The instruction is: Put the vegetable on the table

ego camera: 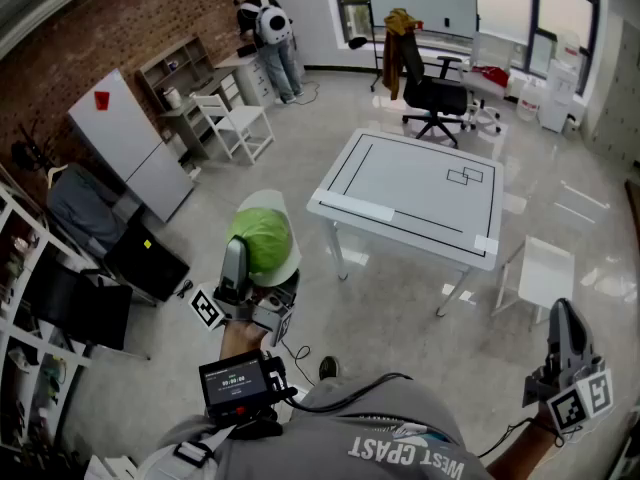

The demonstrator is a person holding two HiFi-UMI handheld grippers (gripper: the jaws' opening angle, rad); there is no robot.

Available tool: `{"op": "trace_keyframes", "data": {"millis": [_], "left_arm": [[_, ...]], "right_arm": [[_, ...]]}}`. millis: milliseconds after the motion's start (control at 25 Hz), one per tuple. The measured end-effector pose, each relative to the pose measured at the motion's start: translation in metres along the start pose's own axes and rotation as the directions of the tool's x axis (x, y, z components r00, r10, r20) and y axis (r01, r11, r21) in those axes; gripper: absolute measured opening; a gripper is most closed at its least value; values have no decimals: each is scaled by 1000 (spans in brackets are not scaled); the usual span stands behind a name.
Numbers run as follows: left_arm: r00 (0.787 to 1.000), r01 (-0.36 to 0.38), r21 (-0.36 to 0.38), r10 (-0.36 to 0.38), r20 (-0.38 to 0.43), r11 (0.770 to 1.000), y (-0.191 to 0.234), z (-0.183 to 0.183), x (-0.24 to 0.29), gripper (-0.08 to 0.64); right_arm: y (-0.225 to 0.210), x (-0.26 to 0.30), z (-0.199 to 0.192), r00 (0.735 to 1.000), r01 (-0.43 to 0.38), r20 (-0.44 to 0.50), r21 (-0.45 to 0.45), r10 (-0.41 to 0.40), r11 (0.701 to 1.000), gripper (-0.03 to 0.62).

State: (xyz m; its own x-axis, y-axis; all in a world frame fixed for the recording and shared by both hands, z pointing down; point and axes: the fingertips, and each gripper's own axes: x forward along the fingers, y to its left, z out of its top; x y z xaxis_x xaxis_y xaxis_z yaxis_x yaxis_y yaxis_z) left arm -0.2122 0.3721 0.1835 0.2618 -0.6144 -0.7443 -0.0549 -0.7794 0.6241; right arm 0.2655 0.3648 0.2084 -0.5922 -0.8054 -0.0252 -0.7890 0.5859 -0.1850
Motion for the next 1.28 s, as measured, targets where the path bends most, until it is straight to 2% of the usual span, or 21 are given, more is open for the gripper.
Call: {"op": "trace_keyframes", "data": {"millis": [120, 240, 440, 600, 760, 920, 1040, 1280], "left_arm": [[996, 47, -23, -48, -70, 999, 12, 4, 25, 370], [990, 77, -48, -82, -113, 996, 18, 12, 42, 370], [991, 40, -74, -50, -126, 996, 32, 28, 44, 370], [988, 20, -103, -35, -153, 994, 52, 46, 50, 370], [984, 17, -133, -40, -175, 991, 75, 65, 62, 370], [979, 15, -158, -47, -198, 987, 103, 87, 71, 370], [974, 22, -178, -61, -217, 984, 120, 105, 80, 370], [965, 43, -222, -98, -243, 974, 135, 135, 92, 370]], "right_arm": [[3, -7, -2, 997, 60, 53, 9, -60, 998, 9], [16, -1, 5, 992, 96, 82, -31, -94, 995, 9], [26, 22, -5, 994, 104, 41, -12, -104, 994, 9], [39, 47, -9, 993, 106, 47, 23, -107, 994, 9], [53, 84, -10, 991, 127, 38, 8, -127, 992, 11], [59, 116, -18, 990, 118, 68, 56, -122, 991, 11], [70, 141, -15, 985, 161, 62, 38, -164, 986, 11], [82, 173, -12, 973, 201, 97, 83, -208, 976, 12]]}}
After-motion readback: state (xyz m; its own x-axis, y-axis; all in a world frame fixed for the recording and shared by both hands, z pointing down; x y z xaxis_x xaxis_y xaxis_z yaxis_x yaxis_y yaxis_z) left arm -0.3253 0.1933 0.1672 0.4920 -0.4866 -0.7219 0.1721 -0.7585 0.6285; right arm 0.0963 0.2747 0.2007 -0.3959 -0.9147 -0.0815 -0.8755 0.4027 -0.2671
